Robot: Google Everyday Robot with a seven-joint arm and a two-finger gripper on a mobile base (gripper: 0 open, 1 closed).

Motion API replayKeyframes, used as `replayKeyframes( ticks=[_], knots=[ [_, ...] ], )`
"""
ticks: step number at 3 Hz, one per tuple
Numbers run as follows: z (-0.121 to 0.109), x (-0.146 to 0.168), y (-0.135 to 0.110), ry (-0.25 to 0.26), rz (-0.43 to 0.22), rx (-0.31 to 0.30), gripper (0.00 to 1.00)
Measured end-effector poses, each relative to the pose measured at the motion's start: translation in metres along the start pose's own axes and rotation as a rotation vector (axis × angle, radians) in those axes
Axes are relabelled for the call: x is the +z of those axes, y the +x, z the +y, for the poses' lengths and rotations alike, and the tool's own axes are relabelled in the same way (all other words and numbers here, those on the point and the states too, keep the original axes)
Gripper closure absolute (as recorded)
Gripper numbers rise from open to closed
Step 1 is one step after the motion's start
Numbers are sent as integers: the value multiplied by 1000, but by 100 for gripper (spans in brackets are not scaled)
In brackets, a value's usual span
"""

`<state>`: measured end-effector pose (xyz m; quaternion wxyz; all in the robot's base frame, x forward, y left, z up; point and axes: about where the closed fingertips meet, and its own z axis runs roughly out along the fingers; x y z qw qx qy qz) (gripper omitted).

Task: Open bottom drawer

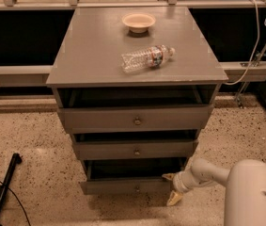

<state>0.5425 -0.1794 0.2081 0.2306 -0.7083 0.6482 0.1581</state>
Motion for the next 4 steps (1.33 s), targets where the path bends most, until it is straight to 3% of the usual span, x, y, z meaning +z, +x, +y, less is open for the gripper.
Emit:
replayKeyframes(
  ticks=[1, 2, 4],
  knots=[
    [-27, 17, 9, 25, 19, -18, 5],
    [-40, 29, 19, 37, 33, -15, 5],
    [-32, 43, 31, -12, 51, 19, 55]
  ],
)
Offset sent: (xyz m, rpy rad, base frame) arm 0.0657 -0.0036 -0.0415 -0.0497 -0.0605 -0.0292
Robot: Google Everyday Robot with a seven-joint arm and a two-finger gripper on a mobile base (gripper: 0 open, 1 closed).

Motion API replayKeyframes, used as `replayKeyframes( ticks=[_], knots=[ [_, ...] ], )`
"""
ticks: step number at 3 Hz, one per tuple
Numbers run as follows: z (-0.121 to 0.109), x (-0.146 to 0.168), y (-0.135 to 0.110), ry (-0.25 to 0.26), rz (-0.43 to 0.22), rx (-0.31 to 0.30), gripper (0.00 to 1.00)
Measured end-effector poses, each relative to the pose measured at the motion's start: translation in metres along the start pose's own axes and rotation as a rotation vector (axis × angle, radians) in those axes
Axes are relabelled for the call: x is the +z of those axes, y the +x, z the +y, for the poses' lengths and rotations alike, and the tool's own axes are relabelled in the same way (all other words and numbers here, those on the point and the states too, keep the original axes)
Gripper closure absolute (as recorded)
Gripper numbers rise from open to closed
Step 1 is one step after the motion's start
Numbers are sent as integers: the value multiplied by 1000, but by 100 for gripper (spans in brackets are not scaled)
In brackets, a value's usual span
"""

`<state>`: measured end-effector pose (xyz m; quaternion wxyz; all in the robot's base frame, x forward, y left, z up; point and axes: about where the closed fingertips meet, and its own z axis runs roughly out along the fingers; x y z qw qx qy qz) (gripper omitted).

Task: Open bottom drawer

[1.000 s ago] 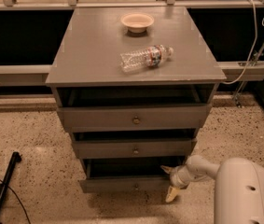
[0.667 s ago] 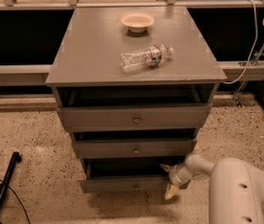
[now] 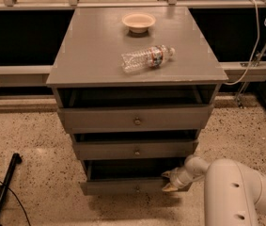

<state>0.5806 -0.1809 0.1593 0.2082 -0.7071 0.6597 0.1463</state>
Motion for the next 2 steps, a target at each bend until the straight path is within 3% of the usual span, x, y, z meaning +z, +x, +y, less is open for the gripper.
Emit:
replayKeyframes(
  ticks=[1, 2],
  knots=[
    [17, -10, -14, -42, -3, -4, 73],
    [20, -10, -16, -47, -4, -4, 84]
  ],
)
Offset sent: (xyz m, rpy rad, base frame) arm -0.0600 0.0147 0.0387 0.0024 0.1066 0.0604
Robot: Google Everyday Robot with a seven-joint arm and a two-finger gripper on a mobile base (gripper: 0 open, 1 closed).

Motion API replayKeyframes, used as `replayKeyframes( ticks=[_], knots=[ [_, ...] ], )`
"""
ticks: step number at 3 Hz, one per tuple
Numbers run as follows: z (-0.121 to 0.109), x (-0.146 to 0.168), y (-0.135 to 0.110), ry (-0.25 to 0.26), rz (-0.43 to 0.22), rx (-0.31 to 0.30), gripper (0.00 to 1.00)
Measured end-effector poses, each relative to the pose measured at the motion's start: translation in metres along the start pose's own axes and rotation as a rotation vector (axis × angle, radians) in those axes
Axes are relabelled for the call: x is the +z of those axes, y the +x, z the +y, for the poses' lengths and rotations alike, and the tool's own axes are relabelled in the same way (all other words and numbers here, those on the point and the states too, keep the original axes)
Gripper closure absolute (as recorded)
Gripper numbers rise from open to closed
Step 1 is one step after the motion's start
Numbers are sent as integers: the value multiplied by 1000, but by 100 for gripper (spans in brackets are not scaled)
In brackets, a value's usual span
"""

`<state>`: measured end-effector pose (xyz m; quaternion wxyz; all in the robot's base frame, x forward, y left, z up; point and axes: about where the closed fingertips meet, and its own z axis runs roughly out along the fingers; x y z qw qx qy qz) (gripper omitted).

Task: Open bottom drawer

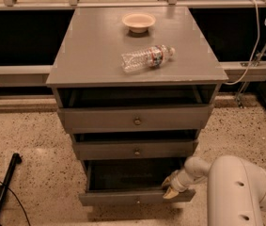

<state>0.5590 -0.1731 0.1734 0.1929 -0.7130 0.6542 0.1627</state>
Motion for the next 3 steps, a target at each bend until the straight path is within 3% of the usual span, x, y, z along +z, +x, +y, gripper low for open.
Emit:
replayKeyframes(
  ticks=[1, 2, 3],
  knots=[
    [0, 0, 0, 0, 0, 0, 66],
    [0, 0, 0, 0, 0, 0, 34],
    [0, 0, 0, 0, 0, 0, 11]
  ],
)
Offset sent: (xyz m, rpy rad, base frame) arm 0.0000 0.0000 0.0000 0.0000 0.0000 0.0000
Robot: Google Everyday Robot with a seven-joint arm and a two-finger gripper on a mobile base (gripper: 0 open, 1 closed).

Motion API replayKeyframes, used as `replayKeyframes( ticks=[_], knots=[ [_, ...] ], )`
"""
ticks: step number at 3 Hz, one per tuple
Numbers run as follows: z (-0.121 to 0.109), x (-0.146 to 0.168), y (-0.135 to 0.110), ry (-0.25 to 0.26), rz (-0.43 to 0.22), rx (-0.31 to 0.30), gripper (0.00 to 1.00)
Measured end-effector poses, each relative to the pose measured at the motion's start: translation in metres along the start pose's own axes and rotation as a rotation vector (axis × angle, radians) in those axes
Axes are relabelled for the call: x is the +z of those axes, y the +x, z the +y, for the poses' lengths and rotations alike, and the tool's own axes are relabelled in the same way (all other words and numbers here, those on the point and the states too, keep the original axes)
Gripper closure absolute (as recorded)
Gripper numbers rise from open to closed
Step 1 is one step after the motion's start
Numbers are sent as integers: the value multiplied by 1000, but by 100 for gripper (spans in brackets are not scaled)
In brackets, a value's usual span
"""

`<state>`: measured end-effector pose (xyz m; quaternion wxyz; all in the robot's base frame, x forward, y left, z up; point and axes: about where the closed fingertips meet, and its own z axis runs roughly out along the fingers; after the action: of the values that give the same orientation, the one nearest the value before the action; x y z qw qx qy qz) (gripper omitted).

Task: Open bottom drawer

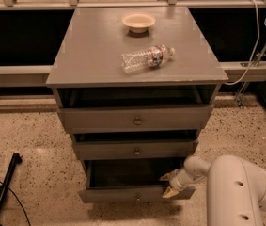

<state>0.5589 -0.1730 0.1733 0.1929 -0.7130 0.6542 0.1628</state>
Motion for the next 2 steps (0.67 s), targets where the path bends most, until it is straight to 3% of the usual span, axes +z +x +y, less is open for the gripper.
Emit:
replayKeyframes(
  ticks=[1, 2],
  knots=[
    [0, -3, -2, 1, 3, -3, 0],
    [-1, -11, -9, 4, 14, -12, 0]
  ],
)
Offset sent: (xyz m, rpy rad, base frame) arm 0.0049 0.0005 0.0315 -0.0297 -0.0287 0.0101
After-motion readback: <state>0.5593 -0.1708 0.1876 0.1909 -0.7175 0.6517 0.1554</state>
